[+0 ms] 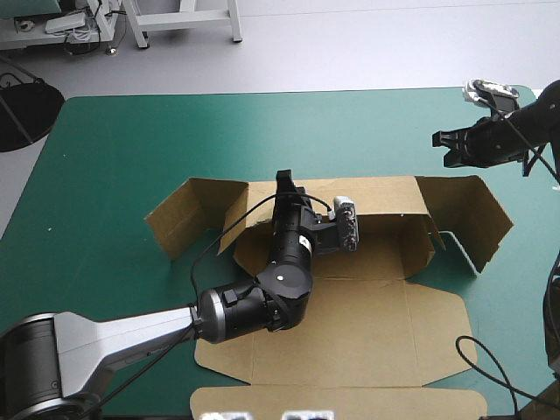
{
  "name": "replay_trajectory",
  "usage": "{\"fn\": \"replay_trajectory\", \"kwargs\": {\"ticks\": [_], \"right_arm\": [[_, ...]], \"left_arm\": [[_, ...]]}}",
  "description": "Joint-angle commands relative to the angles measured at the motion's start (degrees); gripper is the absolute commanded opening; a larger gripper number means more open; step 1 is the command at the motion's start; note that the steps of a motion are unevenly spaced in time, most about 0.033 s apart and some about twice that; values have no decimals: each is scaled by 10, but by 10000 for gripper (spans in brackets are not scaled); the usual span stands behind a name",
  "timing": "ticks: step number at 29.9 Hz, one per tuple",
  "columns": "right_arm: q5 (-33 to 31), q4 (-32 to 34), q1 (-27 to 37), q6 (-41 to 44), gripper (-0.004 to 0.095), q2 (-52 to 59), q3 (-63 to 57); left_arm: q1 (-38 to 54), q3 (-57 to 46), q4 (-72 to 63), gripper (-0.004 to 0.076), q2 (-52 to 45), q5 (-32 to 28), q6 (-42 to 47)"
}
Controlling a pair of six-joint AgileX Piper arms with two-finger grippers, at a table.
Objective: Fold the box
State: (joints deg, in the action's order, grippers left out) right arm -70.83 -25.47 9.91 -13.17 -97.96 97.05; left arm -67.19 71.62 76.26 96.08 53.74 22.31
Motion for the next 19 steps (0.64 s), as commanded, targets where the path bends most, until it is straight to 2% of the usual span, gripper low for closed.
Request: {"fn": "replay_trajectory", "kwargs": {"ticks": [1,6,12,19], "right_arm": [[-8,-9,-1,-5,-13,47,-17],[-8,40,-1,-15,-13,78,-67],[-8,36,-1,-19,-13,99,-87],[-8,27,-1,-22,-13,111,-117]], "left_arm": [[-4,13,1,-9,-24,15,34],[-4,13,1,-9,-24,15,92],[-4,14,35,-9,-25,24,197],[-3,15,46,-9,-27,30,203]]}}
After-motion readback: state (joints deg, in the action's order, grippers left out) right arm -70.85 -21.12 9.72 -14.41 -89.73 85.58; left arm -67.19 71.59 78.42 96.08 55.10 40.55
